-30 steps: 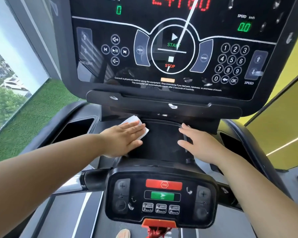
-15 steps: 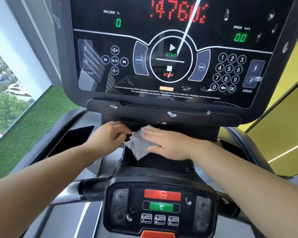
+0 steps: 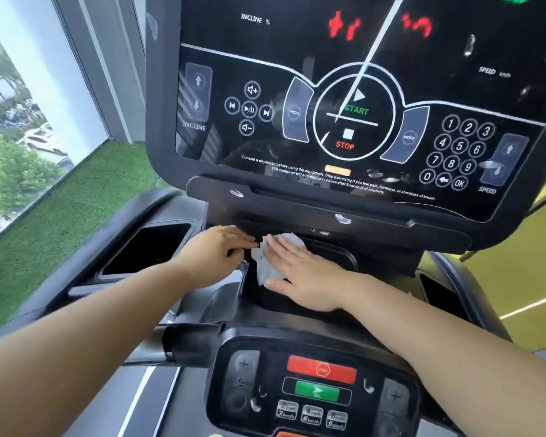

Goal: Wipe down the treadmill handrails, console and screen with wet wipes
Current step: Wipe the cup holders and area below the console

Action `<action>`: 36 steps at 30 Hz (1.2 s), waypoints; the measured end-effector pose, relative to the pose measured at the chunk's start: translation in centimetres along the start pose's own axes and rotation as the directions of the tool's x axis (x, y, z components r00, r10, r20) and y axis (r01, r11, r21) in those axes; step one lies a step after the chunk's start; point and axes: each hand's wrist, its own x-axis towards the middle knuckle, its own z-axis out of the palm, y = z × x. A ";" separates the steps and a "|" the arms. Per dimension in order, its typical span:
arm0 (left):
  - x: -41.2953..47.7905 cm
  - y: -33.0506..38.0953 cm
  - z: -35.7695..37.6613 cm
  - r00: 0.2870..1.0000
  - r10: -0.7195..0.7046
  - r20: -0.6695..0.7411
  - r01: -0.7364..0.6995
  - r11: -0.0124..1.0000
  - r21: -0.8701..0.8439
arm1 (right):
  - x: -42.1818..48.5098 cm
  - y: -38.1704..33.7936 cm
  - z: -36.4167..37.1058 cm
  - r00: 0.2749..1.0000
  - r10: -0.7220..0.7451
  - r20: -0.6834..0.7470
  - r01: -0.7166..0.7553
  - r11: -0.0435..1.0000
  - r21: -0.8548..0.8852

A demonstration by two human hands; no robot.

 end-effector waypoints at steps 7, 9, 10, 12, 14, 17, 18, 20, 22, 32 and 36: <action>-0.2 0.2 -0.1 0.999 -0.023 0.025 0.023 1.000 -0.005 | -1.7 1.8 0.1 0.995 0.081 0.053 -0.082 0.996 0.020; -0.3 0.3 0.0 0.998 -0.044 0.033 0.044 0.999 0.006 | -2.4 2.1 0.4 0.990 0.129 0.065 -0.130 0.991 0.023; -0.4 0.3 0.1 0.998 -0.050 0.029 0.050 0.999 0.003 | -2.5 2.1 0.5 0.988 0.142 0.064 -0.143 0.990 0.017; -0.5 0.5 0.3 0.998 -0.053 0.025 0.053 0.999 -0.007 | -2.1 1.6 0.4 0.989 0.137 0.058 -0.138 0.990 0.004; -0.5 0.5 0.3 0.998 -0.055 0.032 0.055 0.998 0.008 | -1.6 1.0 0.2 0.993 0.109 0.045 -0.110 0.994 0.005; -0.4 0.7 0.2 0.998 -0.044 0.035 0.043 0.998 0.036 | -2.1 1.3 0.3 0.992 0.117 0.044 -0.119 0.992 0.039; -0.3 0.9 0.2 0.998 -0.045 0.040 0.043 0.998 0.042 | -2.6 1.7 0.4 0.989 0.140 0.052 -0.142 0.989 0.049; -0.2 1.3 0.1 0.998 -0.049 0.048 0.046 0.997 0.058 | -3.6 2.4 0.6 0.979 0.188 0.073 -0.192 0.980 0.057; -0.1 1.4 0.2 0.997 -0.056 0.052 0.053 0.997 0.064 | -4.1 2.6 0.3 0.974 0.207 0.088 -0.213 0.975 0.067; 0.1 0.7 0.6 0.997 -0.061 0.047 0.058 0.996 0.068 | -1.9 0.8 -0.1 0.990 0.086 0.111 -0.094 0.993 0.073; 0.2 0.7 0.6 0.997 -0.064 0.041 0.062 0.996 0.063 | 0.4 0.0 -0.7 0.998 -0.027 0.053 0.028 0.999 -0.033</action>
